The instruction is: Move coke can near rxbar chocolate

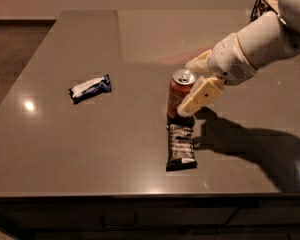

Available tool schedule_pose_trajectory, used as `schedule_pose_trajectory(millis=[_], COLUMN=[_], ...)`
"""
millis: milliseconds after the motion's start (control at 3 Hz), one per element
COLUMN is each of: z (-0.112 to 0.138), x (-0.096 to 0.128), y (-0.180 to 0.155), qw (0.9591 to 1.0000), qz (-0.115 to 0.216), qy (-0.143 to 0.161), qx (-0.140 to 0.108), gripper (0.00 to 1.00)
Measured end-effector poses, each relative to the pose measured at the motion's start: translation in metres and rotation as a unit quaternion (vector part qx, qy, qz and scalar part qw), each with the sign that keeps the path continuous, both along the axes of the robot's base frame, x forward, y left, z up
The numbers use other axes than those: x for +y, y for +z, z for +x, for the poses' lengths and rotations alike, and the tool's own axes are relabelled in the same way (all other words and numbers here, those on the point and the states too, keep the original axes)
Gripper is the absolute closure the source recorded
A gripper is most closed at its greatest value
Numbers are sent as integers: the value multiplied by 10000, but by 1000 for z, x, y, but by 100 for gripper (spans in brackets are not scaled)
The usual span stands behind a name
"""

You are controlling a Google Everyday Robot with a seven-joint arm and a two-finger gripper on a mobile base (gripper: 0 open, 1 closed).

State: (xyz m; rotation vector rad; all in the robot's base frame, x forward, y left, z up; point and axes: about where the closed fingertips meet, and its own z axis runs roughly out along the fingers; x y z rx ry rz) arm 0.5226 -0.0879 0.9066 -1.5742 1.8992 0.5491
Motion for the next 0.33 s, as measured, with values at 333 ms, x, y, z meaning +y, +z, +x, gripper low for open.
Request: schedule_pose_trajectory(millis=[333], z=[0], x=[0], y=[0], qw=[10000], qz=[0], qy=[1], qx=[0], gripper=[0])
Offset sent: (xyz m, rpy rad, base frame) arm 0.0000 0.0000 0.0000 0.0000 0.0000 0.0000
